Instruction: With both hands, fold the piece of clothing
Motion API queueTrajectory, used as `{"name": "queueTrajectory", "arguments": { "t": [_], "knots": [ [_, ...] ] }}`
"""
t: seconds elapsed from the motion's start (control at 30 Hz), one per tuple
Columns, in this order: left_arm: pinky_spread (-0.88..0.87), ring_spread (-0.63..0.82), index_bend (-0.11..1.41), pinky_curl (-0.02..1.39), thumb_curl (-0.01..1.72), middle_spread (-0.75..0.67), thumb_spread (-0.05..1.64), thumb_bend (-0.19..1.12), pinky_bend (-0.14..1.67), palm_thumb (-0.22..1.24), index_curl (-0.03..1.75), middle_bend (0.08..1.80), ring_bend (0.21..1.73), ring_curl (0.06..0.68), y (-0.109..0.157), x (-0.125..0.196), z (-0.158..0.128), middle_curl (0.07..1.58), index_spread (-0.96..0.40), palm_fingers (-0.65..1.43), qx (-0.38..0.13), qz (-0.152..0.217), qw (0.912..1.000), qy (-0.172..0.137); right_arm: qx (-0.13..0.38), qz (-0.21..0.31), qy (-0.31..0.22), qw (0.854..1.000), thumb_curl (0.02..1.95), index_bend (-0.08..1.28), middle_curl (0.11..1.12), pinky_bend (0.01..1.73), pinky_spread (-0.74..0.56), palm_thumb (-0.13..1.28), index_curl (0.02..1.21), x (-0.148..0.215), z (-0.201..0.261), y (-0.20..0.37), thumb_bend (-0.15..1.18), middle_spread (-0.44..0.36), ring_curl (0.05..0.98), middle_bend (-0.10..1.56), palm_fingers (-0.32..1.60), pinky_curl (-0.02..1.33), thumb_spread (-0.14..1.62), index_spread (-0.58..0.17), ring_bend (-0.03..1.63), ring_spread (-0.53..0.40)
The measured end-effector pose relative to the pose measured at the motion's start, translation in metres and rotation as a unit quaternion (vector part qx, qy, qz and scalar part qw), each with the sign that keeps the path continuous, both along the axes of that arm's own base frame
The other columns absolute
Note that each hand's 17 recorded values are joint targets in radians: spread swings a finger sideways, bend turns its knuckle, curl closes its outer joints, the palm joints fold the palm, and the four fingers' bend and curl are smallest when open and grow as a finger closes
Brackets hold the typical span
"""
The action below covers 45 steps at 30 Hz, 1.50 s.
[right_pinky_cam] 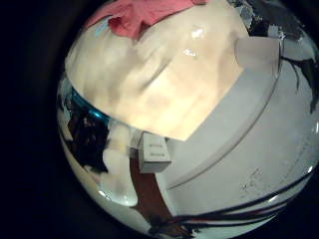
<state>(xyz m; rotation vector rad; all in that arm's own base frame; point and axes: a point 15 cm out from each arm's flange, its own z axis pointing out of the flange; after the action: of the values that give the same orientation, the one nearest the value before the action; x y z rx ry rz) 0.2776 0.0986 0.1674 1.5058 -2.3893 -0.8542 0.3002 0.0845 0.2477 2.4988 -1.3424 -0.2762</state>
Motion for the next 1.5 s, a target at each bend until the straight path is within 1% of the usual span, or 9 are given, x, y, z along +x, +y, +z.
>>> {"name": "queueTrajectory", "arguments": {
  "t": [0.17, 0.4, 0.7, 0.93, 1.0, 1.07, 1.1, 1.33, 1.5],
  "knots": [
    [-0.76, -0.56, 0.44, 0.43, 0.78, -0.52, 1.04, -0.01, 0.92, 0.79, 0.63, 1.03, 0.9, 0.417, 0.0, -0.001, 0.0, 0.57, -0.61, 1.18, -0.001, 0.001, 1.0, 0.0, -0.023, 0.011, 0.031, 0.999, 0.32, 0.15, 0.37, 0.28, 0.24, 0.7, 0.31, 0.013, -0.046, 0.001, -0.03, -0.002, 0.205, 0.23, 0.16, 0.29, 1.08, -0.238, 0.32, 0.117],
    [-0.76, -0.56, 0.43, 0.44, 0.8, -0.52, 1.05, 0.0, 0.92, 0.79, 0.66, 1.03, 0.9, 0.423, 0.004, -0.004, -0.001, 0.56, -0.61, 1.17, -0.001, 0.005, 1.0, 0.002, -0.07, -0.008, -0.018, 0.997, 0.31, 0.14, 0.37, 0.28, 0.2, 0.62, 0.28, 0.055, -0.083, 0.0, -0.04, 0.038, 0.225, 0.23, 0.17, 0.29, 1.01, -0.161, 0.36, 0.126],
    [-0.77, -0.56, 0.4, 0.43, 0.83, -0.52, 1.06, -0.01, 0.92, 0.78, 0.7, 1.05, 0.9, 0.43, 0.007, -0.005, 0.0, 0.55, -0.62, 1.17, -0.008, 0.005, 1.0, 0.002, -0.079, -0.008, -0.047, 0.996, 0.34, 0.14, 0.41, 0.32, -0.03, 0.67, 0.26, 0.072, -0.103, 0.024, -0.02, -0.005, 0.29, 0.33, 0.43, 0.29, 0.96, -0.167, 0.57, -0.054],
    [-0.77, -0.56, 0.38, 0.43, 0.85, -0.52, 1.06, -0.01, 0.92, 0.78, 0.72, 1.05, 0.9, 0.433, 0.007, -0.001, 0.003, 0.55, -0.62, 1.17, -0.009, 0.002, 1.0, -0.003, -0.107, 0.003, -0.047, 0.993, 0.37, 0.14, 0.45, 0.71, -0.44, 0.77, 0.22, 0.077, -0.112, 0.023, -0.01, -0.103, 0.38, 0.38, 0.86, 0.38, 0.93, -0.247, 0.85, -0.255],
    [-0.77, -0.56, 0.38, 0.43, 0.85, -0.52, 1.06, -0.01, 0.92, 0.78, 0.73, 1.05, 0.9, 0.433, 0.007, 0.0, 0.004, 0.55, -0.62, 1.17, -0.012, -0.001, 0.9999, -0.004, -0.114, 0.005, -0.039, 0.993, 0.39, 0.25, 0.5, 0.79, -0.51, 0.83, 0.27, 0.073, -0.113, 0.021, 0.0, -0.149, 0.411, 0.49, 1.16, 0.41, 0.92, -0.306, 0.89, -0.287],
    [-0.77, -0.56, 0.37, 0.43, 0.85, -0.52, 1.06, -0.01, 0.92, 0.78, 0.73, 1.05, 0.9, 0.434, 0.008, 0.001, 0.007, 0.55, -0.63, 1.17, -0.012, -0.002, 0.9999, -0.007, -0.117, 0.005, -0.033, 0.993, 0.4, 0.36, 0.55, 0.84, -0.51, 0.86, 0.32, 0.071, -0.112, 0.019, 0.0, -0.159, 0.443, 0.59, 1.31, 0.45, 0.92, -0.333, 0.92, -0.288],
    [-0.77, -0.56, 0.37, 0.43, 0.86, -0.52, 1.06, -0.01, 0.91, 0.78, 0.73, 1.05, 0.9, 0.434, 0.008, 0.001, 0.008, 0.55, -0.63, 1.17, -0.013, -0.002, 0.9999, -0.007, -0.12, 0.005, -0.03, 0.992, 0.41, 0.49, 0.6, 0.88, -0.48, 0.89, 0.38, 0.069, -0.112, 0.018, 0.0, -0.162, 0.468, 0.7, 1.41, 0.48, 0.93, -0.341, 0.95, -0.277],
    [-0.77, -0.56, 0.36, 0.43, 0.87, -0.52, 1.06, -0.01, 0.91, 0.78, 0.75, 1.06, 0.9, 0.436, 0.014, -0.003, 0.023, 0.54, -0.64, 1.17, -0.021, -0.001, 0.9998, -0.005, -0.13, 0.003, -0.015, 0.991, 0.47, 0.89, 0.72, 1.11, -0.38, 1.04, 0.58, 0.055, -0.088, 0.007, 0.04, -0.142, 0.57, 1.05, 1.29, 0.62, 1.06, -0.32, 1.14, -0.251],
    [-0.77, -0.56, 0.35, 0.44, 0.88, -0.52, 1.06, -0.01, 0.91, 0.78, 0.76, 1.06, 0.89, 0.437, 0.011, -0.015, 0.036, 0.54, -0.64, 1.17, -0.033, -0.004, 0.9994, 0.006, -0.147, -0.007, 0.026, 0.989, 0.49, 0.99, 0.75, 1.19, -0.33, 1.07, 0.66, 0.024, -0.051, -0.015, 0.04, -0.131, 0.624, 1.15, 1.19, 0.68, 1.13, -0.296, 1.22, -0.238]
  ]
}}
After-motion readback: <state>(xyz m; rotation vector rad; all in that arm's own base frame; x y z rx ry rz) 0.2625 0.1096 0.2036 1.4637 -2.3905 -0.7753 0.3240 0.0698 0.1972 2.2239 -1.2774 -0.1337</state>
